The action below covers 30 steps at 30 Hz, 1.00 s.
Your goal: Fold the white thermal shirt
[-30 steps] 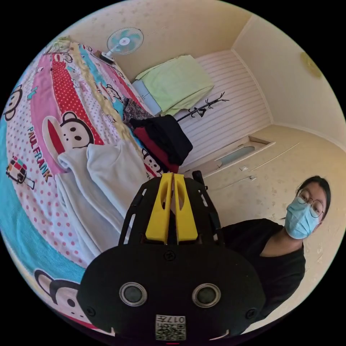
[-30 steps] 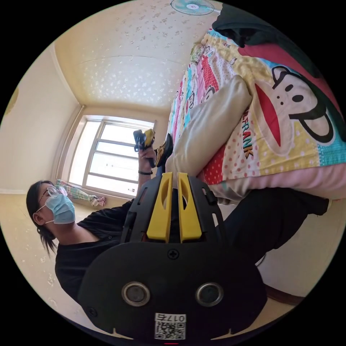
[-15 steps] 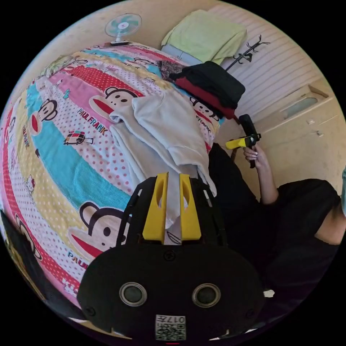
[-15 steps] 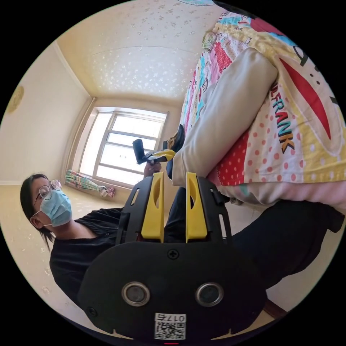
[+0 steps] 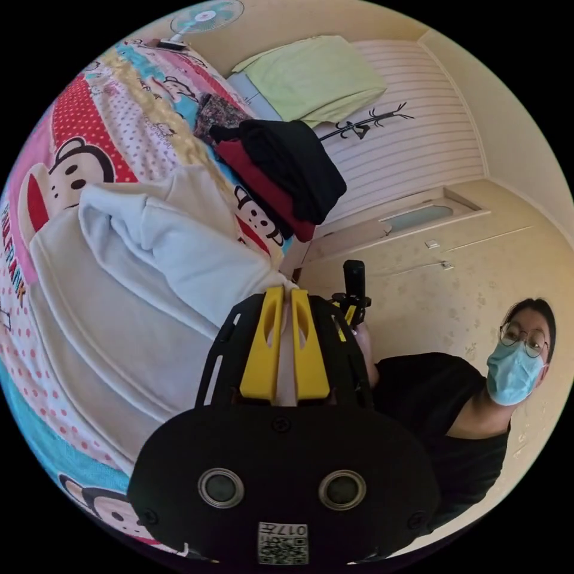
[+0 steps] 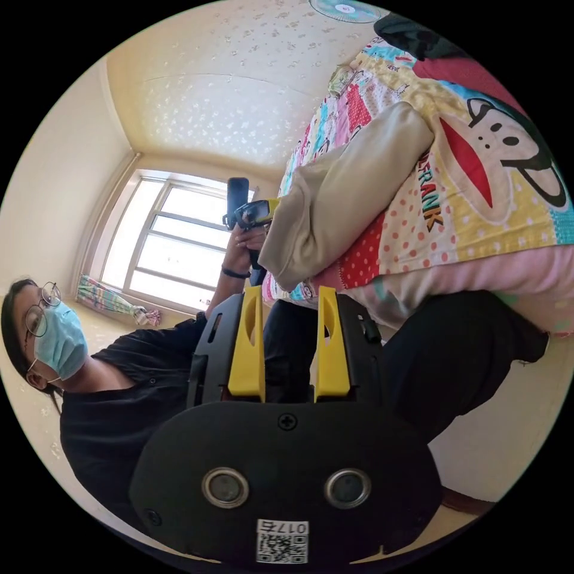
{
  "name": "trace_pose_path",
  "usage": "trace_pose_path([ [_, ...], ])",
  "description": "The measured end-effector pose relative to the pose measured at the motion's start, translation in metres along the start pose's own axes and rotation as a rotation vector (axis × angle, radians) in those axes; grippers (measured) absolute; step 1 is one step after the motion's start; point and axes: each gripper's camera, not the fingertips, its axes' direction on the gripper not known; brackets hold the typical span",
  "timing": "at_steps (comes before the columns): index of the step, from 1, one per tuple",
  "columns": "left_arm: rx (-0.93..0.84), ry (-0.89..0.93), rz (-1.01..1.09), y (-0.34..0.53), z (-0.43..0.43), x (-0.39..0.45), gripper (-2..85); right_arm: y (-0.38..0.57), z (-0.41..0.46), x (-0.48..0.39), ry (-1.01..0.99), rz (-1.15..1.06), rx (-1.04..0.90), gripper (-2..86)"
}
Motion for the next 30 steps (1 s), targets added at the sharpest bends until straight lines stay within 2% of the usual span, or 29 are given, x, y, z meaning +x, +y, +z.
trace_pose_path([
  [5, -0.105, 0.005, 0.110, -0.058, 0.077, 0.030, -0.1, 0.014, -0.017, -0.010, -0.003, -0.004, 0.090, 14.7],
  [8, -0.011, 0.156, 0.137, -0.085, 0.098, 0.040, -0.2, 0.031, -0.047, -0.013, 0.022, 0.015, 0.187, 15.4],
  [10, 0.063, 0.144, 0.132, -0.097, 0.105, 0.041, 0.0, 0.051, -0.082, -0.014, 0.044, 0.024, 0.323, 15.7],
  [13, 0.042, 0.020, 0.089, -0.109, 0.126, 0.035, 1.4, 0.074, -0.117, -0.015, 0.174, 0.073, 0.409, 15.9],
  [17, -0.036, -0.040, 0.166, -0.093, 0.154, 0.048, 4.3, 0.101, -0.140, -0.013, 0.240, 0.108, 0.452, 16.6],
  [21, 0.012, -0.159, 0.217, -0.063, 0.149, 0.082, 6.1, 0.118, -0.134, 0.000, 0.147, 0.113, 0.416, 16.8],
  [25, -0.032, -0.300, 0.283, -0.049, 0.148, 0.117, 10.4, 0.127, -0.123, 0.008, 0.131, 0.138, 0.398, 16.8],
  [27, -0.094, -0.444, 0.300, -0.046, 0.157, 0.136, 14.6, 0.131, -0.122, 0.011, 0.093, 0.144, 0.412, 16.9],
  [30, -0.122, -0.604, 0.353, -0.041, 0.166, 0.156, 15.4, 0.137, -0.123, 0.009, 0.049, 0.147, 0.420, 16.9],
])
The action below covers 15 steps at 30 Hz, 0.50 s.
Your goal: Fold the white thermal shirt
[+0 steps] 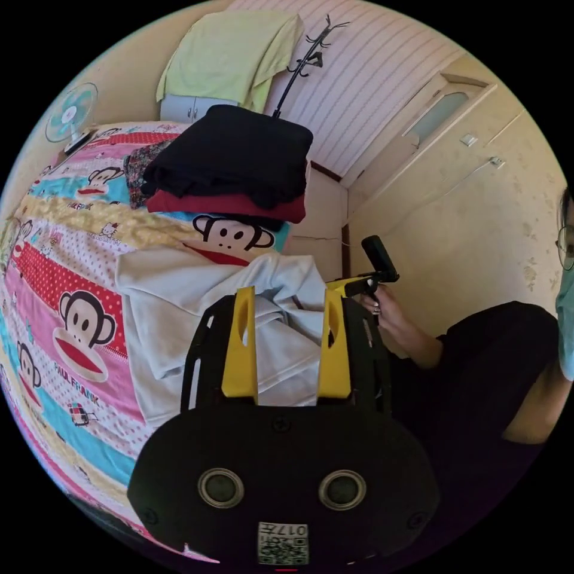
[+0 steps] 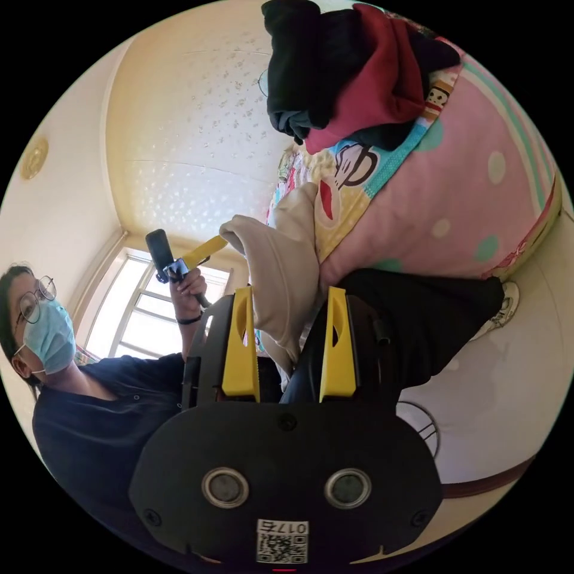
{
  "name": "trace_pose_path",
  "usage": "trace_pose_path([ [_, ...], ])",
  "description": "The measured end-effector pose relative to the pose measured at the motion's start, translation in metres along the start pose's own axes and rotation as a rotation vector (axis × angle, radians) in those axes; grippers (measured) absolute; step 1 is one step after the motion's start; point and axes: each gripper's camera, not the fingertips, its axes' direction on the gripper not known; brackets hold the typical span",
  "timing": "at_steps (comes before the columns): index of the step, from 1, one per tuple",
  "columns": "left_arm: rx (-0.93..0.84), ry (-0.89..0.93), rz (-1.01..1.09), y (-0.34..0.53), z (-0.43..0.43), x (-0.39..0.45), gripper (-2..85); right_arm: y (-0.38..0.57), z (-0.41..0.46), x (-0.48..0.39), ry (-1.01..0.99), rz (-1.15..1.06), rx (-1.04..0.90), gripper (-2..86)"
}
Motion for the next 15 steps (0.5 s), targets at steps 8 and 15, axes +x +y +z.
trace_pose_path([
  [8, -0.264, -0.123, -0.124, -0.021, 0.058, -0.015, 10.8, 0.025, -0.019, -0.022, -0.008, 0.009, 0.024, 16.9],
  [15, 0.204, 0.015, -0.256, -0.017, -0.070, 0.018, 1.7, 0.055, -0.028, -0.075, 0.010, -0.126, -0.011, 16.9],
])
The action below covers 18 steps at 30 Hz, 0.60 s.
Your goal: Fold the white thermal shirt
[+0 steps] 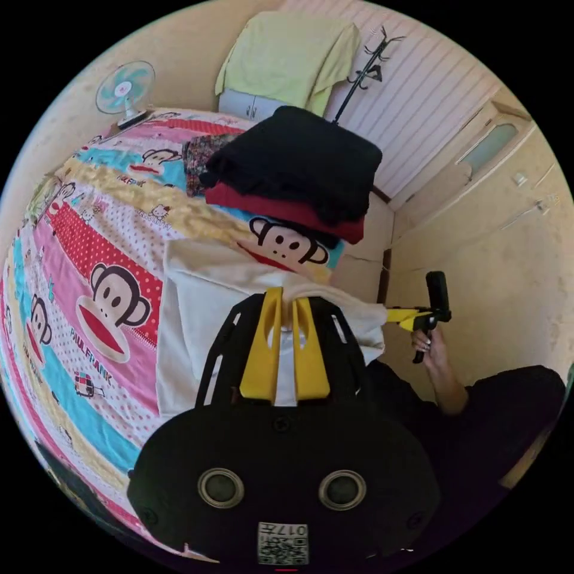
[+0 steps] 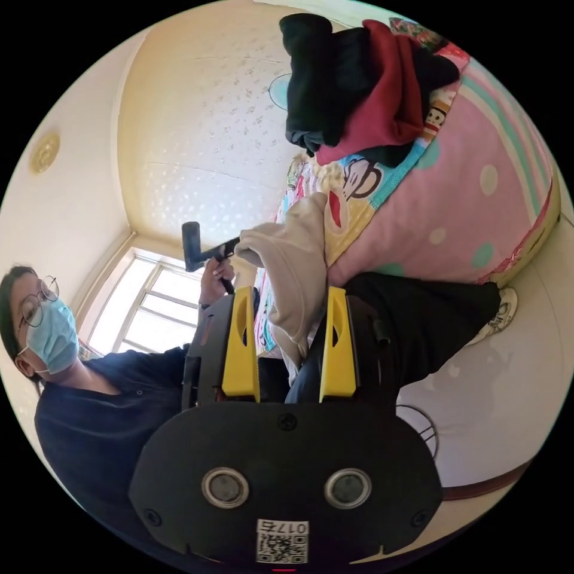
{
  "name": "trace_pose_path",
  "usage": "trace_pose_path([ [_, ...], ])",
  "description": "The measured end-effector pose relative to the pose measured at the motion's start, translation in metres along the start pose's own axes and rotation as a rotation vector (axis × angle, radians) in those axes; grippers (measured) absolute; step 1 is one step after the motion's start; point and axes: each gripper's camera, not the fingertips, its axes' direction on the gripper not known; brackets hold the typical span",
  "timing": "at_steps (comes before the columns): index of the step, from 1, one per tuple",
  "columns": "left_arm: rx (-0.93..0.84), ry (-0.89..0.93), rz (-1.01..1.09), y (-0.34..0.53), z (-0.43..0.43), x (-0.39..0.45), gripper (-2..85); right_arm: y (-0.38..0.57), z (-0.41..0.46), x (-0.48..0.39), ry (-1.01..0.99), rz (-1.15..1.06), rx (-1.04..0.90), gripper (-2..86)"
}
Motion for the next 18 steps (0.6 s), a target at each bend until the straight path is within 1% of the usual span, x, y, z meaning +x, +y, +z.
trace_pose_path([
  [1, 0.013, 0.009, -0.007, -0.003, -0.011, 0.005, 1.5, 0.002, 0.005, -0.011, -0.006, -0.034, -0.044, 16.8],
  [4, 0.097, 0.052, -0.029, -0.014, -0.069, 0.030, 0.4, 0.009, 0.014, -0.046, -0.049, -0.128, -0.084, 17.0],
  [6, 0.217, -0.001, -0.011, -0.011, -0.130, 0.058, 0.0, 0.016, 0.014, -0.072, -0.095, -0.201, -0.067, 17.0],
  [7, 0.252, -0.020, -0.007, -0.008, -0.146, 0.065, 0.0, 0.021, 0.013, -0.093, -0.117, -0.252, -0.053, 16.9],
  [9, 0.400, -0.069, -0.004, 0.009, -0.212, 0.090, -0.2, 0.026, 0.010, -0.125, -0.126, -0.323, -0.037, 16.9],
  [10, 0.439, -0.075, -0.001, 0.015, -0.229, 0.096, -0.2, 0.028, 0.009, -0.148, -0.114, -0.366, -0.037, 16.9],
  [12, 0.583, -0.079, 0.015, 0.039, -0.291, 0.117, -0.3, 0.032, 0.010, -0.188, -0.100, -0.461, -0.047, 17.0],
  [15, 0.723, -0.077, 0.022, 0.067, -0.358, 0.139, -0.3, 0.041, 0.020, -0.251, -0.043, -0.576, -0.068, 17.2],
  [18, 0.820, -0.058, 0.020, 0.091, -0.410, 0.155, -0.2, 0.050, 0.039, -0.304, -0.010, -0.662, -0.109, 17.5],
])
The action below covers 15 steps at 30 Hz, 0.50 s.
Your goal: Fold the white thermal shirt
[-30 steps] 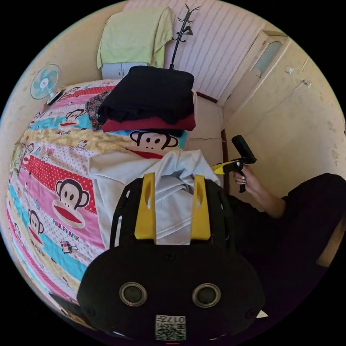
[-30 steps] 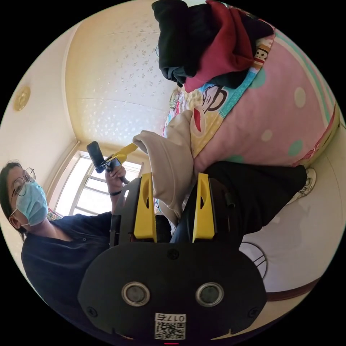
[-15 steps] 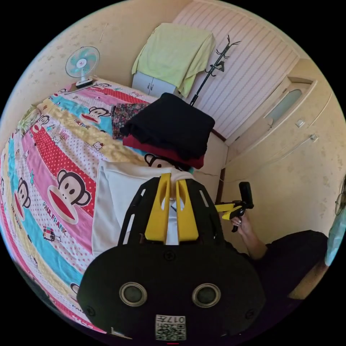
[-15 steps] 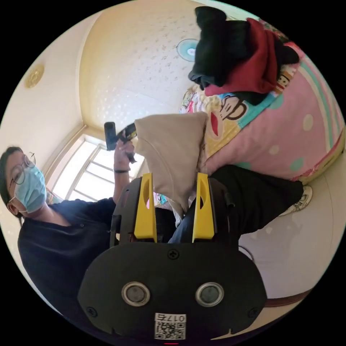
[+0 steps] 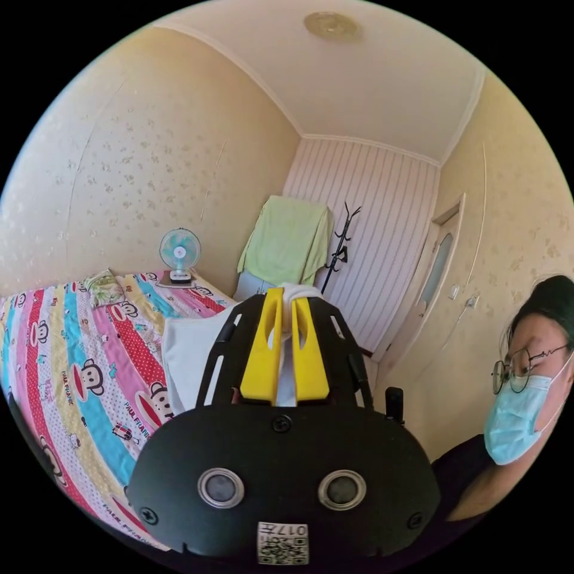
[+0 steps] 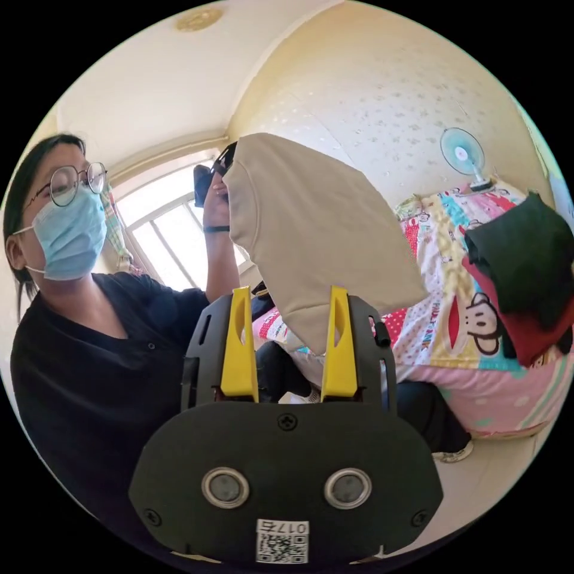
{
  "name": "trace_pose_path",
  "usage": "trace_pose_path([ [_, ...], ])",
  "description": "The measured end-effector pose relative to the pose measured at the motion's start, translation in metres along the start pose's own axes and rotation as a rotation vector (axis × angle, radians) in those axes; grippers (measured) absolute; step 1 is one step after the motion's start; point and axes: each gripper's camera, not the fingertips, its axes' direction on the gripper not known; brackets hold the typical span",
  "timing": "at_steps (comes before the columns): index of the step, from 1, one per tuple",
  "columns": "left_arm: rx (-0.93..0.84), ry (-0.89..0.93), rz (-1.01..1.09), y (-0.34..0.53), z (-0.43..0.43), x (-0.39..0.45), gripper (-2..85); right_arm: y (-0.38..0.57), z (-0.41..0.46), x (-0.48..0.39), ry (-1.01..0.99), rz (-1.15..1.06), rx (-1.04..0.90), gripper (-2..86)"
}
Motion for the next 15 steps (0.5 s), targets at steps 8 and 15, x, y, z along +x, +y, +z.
trace_pose_path([
  [8, 0.115, 0.022, -0.026, -0.029, -0.092, 0.030, -0.2, -0.025, 0.074, -0.091, -0.042, -0.051, -0.044, 18.1],
  [15, 0.213, -0.106, 0.046, -0.051, -0.162, 0.076, -0.2, -0.031, 0.139, -0.160, -0.023, -0.003, -0.055, 22.4],
])
